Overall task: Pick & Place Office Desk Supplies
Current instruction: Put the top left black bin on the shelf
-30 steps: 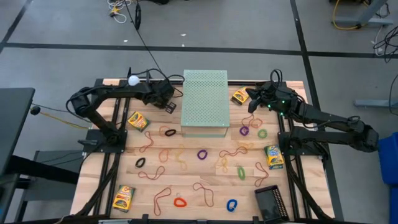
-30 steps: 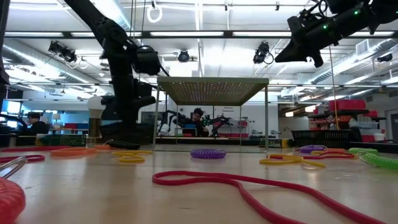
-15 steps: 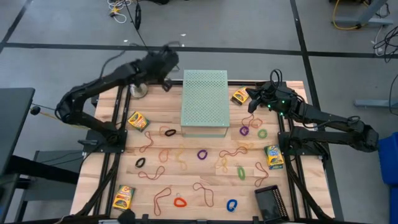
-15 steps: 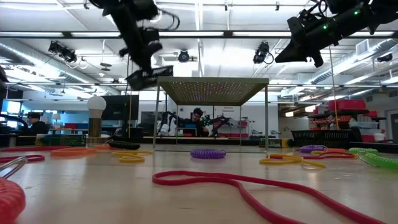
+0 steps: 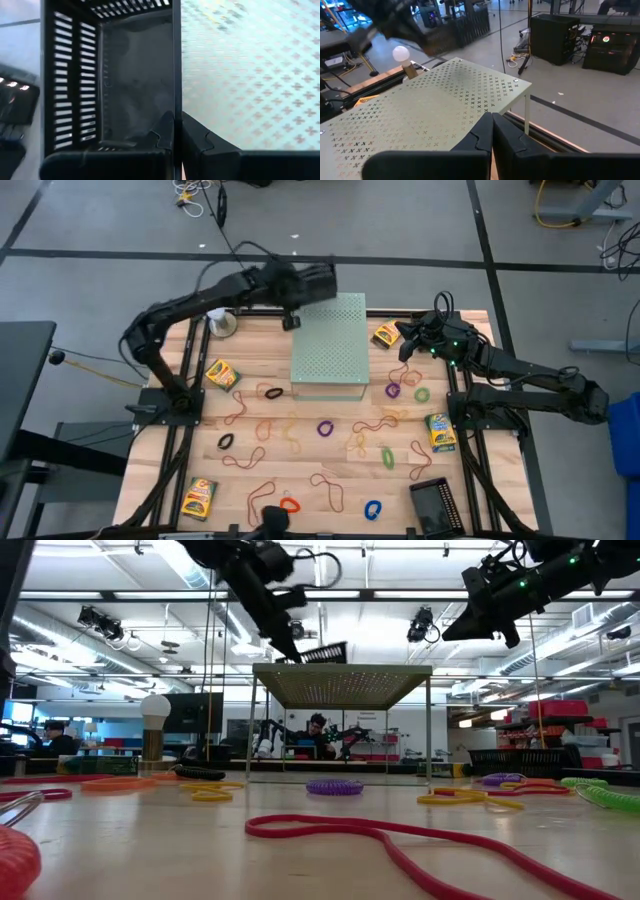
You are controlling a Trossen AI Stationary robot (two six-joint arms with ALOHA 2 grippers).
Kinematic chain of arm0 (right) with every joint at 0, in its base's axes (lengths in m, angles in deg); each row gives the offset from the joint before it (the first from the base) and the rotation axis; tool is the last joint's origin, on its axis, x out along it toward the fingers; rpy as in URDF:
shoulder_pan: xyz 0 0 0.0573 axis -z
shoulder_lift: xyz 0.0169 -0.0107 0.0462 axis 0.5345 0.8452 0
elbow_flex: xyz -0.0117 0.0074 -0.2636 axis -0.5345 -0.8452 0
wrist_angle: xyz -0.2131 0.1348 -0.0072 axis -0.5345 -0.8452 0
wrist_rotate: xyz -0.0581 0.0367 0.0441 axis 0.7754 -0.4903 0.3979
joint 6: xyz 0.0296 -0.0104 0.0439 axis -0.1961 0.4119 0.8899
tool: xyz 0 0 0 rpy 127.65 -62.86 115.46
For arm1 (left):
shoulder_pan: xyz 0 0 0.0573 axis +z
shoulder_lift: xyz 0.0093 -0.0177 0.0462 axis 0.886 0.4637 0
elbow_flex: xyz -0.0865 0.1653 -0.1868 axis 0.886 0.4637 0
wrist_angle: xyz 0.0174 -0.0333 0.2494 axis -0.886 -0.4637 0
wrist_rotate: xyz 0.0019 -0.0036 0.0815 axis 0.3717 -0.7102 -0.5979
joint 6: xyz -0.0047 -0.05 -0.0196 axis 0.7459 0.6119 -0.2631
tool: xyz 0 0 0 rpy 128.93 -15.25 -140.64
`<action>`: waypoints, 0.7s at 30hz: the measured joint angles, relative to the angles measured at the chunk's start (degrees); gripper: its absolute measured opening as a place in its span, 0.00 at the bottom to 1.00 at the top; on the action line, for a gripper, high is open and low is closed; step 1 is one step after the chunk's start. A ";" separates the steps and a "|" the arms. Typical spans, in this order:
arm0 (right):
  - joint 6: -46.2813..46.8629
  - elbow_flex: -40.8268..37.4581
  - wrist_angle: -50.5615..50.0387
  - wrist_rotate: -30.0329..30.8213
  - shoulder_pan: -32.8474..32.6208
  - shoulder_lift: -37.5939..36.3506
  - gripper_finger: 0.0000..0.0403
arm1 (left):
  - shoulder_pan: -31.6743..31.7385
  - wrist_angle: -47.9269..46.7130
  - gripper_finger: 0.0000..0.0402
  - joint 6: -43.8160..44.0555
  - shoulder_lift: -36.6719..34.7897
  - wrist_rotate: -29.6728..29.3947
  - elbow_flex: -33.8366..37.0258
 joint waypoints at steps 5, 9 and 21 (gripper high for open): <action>-0.21 -0.02 0.01 -0.02 0.00 0.00 0.02 | -1.69 0.07 0.03 -2.28 5.18 0.03 -3.21; -0.55 -0.02 0.01 0.00 0.00 0.00 0.02 | -2.04 -1.80 0.03 -2.73 7.77 -0.24 -6.05; -1.25 -0.04 0.01 -0.02 0.00 0.00 0.02 | -2.97 -5.33 0.08 -3.08 8.66 0.77 -7.64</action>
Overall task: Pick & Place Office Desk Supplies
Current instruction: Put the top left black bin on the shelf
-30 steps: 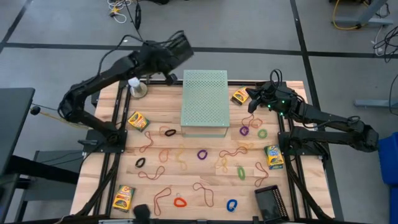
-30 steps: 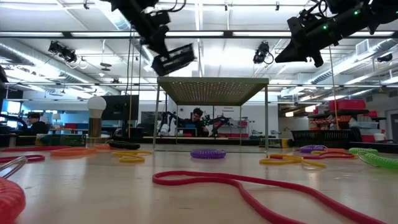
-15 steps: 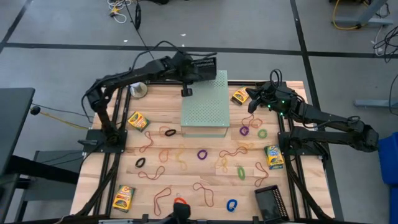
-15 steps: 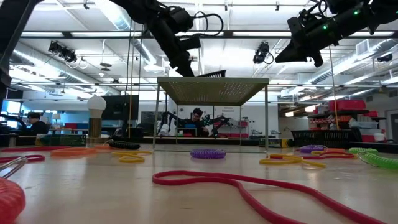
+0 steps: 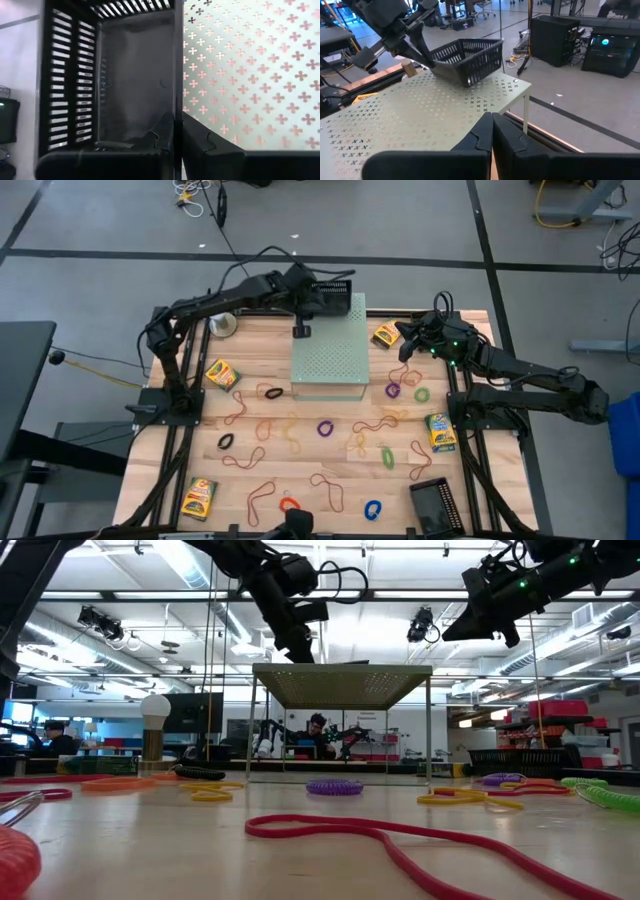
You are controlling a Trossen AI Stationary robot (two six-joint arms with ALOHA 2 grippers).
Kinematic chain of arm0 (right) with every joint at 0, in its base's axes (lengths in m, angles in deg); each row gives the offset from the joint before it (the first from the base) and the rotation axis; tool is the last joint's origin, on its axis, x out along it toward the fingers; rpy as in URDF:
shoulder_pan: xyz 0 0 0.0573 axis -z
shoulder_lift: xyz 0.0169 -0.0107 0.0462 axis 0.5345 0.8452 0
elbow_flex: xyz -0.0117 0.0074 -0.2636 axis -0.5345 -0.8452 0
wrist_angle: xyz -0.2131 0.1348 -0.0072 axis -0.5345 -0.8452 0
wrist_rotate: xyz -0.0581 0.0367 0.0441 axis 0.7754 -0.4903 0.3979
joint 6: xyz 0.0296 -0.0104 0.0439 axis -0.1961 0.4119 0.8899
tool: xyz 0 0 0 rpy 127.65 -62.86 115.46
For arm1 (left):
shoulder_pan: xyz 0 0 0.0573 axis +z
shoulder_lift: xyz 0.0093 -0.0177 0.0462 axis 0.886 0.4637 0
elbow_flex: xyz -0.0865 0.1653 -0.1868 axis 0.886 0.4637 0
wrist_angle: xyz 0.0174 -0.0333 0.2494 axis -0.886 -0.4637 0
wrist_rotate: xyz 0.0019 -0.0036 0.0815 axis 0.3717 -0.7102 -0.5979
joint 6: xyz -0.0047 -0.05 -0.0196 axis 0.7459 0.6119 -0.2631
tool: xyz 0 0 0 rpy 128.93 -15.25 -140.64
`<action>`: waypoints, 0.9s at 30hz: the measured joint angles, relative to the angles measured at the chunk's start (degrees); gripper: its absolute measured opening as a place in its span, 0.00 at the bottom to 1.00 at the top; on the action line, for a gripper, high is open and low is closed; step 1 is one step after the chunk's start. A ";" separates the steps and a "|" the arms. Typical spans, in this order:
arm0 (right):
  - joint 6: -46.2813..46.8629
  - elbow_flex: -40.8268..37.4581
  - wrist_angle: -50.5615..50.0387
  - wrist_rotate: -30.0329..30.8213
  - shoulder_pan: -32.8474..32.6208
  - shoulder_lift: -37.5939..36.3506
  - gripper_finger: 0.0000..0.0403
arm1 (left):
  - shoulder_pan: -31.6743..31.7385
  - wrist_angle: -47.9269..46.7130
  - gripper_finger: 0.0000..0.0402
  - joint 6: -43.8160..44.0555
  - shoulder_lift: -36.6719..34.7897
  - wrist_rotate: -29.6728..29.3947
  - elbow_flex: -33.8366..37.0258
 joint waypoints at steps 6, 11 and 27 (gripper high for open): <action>-0.22 0.00 0.00 0.00 0.00 0.00 0.02 | -0.12 0.08 0.17 1.35 0.00 -2.14 0.00; -0.24 0.00 0.00 0.01 0.00 0.00 0.02 | -0.35 1.61 0.22 1.40 0.00 -3.97 0.00; -0.22 0.00 0.00 0.02 0.02 0.00 0.02 | -1.18 4.56 0.23 6.11 0.00 -0.77 0.00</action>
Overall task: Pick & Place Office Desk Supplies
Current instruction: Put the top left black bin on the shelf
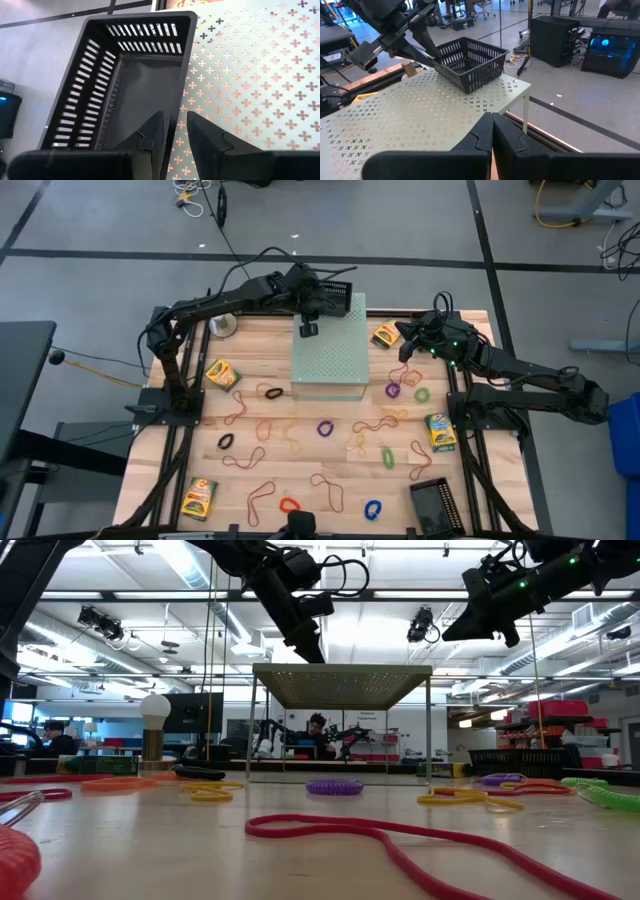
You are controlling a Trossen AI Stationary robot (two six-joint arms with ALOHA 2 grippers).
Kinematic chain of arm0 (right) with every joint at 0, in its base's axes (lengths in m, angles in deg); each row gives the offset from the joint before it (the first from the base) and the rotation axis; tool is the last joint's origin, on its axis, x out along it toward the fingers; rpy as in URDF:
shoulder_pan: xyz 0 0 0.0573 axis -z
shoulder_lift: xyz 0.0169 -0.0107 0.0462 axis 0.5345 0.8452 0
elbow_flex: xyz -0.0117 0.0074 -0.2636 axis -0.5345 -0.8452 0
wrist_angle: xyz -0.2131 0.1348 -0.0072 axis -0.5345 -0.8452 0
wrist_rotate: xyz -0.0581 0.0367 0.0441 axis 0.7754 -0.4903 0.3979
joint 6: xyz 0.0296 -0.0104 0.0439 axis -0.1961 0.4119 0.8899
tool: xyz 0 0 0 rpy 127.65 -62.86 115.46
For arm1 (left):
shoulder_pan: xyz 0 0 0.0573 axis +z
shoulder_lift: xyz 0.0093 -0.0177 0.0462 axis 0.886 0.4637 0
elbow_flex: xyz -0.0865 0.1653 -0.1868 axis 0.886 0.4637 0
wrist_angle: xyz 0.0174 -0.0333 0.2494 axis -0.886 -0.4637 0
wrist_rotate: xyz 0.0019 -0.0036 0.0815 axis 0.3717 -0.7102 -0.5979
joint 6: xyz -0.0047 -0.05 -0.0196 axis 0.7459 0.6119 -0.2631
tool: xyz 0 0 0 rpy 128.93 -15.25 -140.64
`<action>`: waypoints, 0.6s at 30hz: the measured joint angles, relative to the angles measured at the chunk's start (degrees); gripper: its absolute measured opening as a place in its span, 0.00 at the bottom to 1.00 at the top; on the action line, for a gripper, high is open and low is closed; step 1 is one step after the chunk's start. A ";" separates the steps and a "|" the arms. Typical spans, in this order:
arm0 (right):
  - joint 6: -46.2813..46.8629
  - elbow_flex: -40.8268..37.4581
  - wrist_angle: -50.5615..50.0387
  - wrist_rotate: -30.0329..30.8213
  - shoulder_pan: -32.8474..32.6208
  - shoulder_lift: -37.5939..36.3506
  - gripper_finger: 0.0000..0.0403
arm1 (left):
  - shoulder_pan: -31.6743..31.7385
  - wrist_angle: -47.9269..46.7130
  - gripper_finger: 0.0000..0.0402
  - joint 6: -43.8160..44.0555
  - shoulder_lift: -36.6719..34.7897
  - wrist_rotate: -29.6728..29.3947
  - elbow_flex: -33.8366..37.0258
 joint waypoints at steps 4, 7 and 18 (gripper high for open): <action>0.00 0.00 0.00 -0.02 -0.01 0.00 0.02 | 0.04 0.01 0.18 0.02 0.00 0.01 0.00; 0.00 0.00 0.00 0.00 -0.02 0.00 0.02 | 0.02 0.05 0.11 -0.25 0.00 0.84 0.00; 0.00 0.00 0.00 -0.02 -0.01 0.00 0.02 | 0.02 1.89 0.05 -0.29 -0.02 4.53 0.02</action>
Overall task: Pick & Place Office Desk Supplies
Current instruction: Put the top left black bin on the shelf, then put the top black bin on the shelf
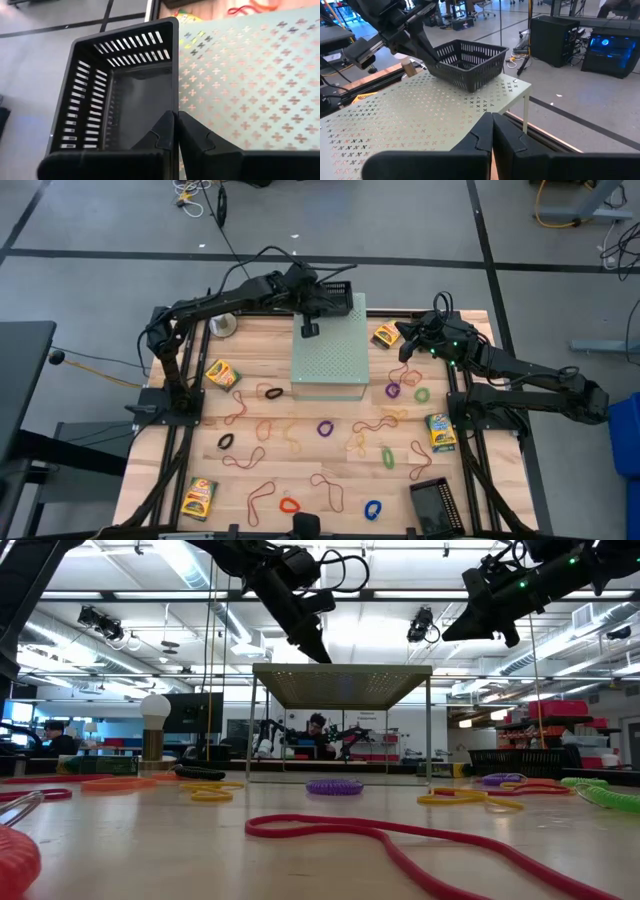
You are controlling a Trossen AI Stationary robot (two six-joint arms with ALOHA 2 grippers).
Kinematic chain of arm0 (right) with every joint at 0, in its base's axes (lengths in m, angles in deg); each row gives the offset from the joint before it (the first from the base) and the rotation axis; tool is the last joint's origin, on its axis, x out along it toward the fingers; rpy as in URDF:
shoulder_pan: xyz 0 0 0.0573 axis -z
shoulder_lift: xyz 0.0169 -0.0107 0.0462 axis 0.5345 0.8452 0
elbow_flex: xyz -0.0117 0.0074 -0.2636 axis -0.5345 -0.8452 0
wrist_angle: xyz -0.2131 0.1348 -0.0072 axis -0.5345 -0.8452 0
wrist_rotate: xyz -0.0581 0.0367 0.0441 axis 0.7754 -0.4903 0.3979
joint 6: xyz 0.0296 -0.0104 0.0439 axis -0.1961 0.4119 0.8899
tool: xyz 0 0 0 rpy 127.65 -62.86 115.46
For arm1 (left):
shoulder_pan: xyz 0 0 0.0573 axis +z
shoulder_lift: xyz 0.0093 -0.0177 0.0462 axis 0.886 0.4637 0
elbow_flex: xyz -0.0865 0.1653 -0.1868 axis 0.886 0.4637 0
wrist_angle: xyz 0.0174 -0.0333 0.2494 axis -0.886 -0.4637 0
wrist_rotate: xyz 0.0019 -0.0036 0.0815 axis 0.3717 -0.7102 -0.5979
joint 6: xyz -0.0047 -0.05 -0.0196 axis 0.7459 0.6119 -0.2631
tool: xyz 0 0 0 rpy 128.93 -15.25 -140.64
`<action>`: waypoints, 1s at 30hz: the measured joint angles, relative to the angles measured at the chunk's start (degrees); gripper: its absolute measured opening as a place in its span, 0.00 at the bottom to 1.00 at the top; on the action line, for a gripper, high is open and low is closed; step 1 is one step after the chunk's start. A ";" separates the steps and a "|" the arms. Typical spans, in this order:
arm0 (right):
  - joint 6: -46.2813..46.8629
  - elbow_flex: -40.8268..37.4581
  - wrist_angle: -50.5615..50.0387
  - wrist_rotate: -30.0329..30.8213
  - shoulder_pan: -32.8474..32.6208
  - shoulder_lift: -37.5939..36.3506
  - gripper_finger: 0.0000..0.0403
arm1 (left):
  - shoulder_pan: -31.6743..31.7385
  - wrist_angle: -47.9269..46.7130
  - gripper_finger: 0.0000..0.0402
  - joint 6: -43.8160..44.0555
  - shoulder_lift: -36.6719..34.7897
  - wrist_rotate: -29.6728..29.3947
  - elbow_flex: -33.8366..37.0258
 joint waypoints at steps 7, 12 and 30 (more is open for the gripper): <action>0.00 0.00 0.00 0.02 0.00 0.00 0.02 | 0.02 0.26 0.05 -2.57 0.00 1.88 0.02; 0.00 0.00 0.00 0.01 -0.01 0.00 0.02 | 0.09 0.41 0.05 -2.27 0.00 1.78 0.04; 0.62 -0.02 2.37 -0.08 0.01 0.00 0.02 | -0.22 0.27 0.25 -0.39 -3.60 -1.65 0.11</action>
